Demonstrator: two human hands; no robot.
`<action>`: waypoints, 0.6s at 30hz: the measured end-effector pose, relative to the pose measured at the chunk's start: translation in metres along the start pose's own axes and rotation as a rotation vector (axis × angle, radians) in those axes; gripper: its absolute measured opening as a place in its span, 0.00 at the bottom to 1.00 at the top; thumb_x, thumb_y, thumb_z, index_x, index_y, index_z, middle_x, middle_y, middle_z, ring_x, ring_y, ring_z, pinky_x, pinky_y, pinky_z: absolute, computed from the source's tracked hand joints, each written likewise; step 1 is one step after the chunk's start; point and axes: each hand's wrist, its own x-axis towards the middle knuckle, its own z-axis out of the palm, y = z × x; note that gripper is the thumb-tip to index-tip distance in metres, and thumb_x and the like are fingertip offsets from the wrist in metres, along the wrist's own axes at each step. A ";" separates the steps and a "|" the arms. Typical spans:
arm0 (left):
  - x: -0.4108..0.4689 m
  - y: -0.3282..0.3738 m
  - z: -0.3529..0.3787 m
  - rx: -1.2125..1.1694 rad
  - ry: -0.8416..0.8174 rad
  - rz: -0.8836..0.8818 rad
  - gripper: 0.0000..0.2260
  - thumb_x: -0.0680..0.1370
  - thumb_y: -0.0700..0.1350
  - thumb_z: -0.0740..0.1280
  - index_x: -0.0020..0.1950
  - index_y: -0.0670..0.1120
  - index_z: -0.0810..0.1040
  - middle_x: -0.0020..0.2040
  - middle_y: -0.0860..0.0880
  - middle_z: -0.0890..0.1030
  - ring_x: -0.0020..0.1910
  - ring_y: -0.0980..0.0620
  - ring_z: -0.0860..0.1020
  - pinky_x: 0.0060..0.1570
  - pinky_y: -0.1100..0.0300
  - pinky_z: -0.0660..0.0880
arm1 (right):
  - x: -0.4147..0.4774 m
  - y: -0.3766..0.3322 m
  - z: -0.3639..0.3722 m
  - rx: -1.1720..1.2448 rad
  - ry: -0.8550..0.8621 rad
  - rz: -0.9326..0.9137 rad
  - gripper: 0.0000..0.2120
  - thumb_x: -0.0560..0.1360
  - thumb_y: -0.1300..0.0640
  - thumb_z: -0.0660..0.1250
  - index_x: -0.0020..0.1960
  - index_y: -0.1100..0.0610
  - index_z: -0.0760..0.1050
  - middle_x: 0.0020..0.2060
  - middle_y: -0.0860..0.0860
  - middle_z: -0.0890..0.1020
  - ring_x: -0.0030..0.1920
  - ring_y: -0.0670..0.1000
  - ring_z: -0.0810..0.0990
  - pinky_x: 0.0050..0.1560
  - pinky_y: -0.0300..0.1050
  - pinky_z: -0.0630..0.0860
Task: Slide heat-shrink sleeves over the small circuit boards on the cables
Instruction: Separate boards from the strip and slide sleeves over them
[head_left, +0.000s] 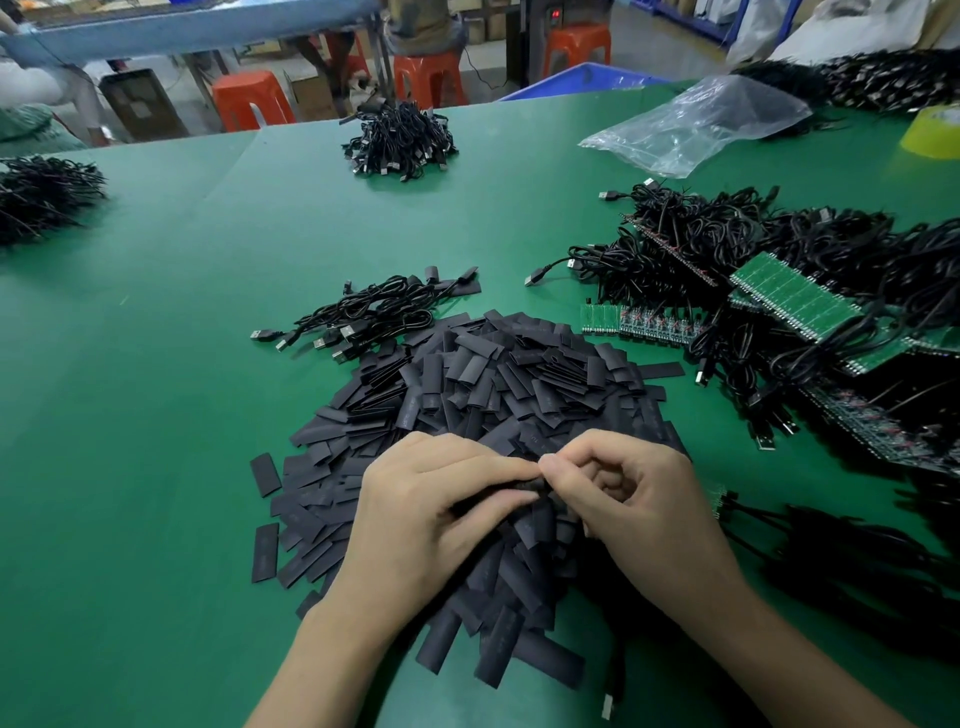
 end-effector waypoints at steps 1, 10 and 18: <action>0.000 0.001 0.001 -0.015 0.000 -0.013 0.07 0.78 0.51 0.75 0.54 0.53 0.87 0.48 0.61 0.84 0.48 0.63 0.81 0.46 0.52 0.75 | 0.001 0.001 -0.001 0.003 0.006 0.012 0.10 0.78 0.51 0.71 0.39 0.50 0.81 0.27 0.47 0.76 0.29 0.42 0.71 0.31 0.38 0.70; 0.000 0.006 0.002 -0.057 0.086 -0.154 0.11 0.75 0.51 0.77 0.56 0.51 0.86 0.49 0.59 0.85 0.48 0.58 0.82 0.49 0.58 0.78 | 0.001 -0.002 -0.002 0.078 -0.022 0.053 0.03 0.75 0.50 0.70 0.46 0.47 0.83 0.35 0.53 0.82 0.36 0.58 0.80 0.39 0.57 0.80; 0.000 0.007 0.004 -0.215 0.309 -0.402 0.09 0.71 0.48 0.78 0.50 0.50 0.86 0.43 0.57 0.86 0.43 0.56 0.85 0.48 0.67 0.77 | 0.004 0.002 -0.004 0.163 -0.007 0.108 0.01 0.75 0.54 0.72 0.44 0.49 0.83 0.33 0.53 0.84 0.31 0.45 0.80 0.36 0.38 0.78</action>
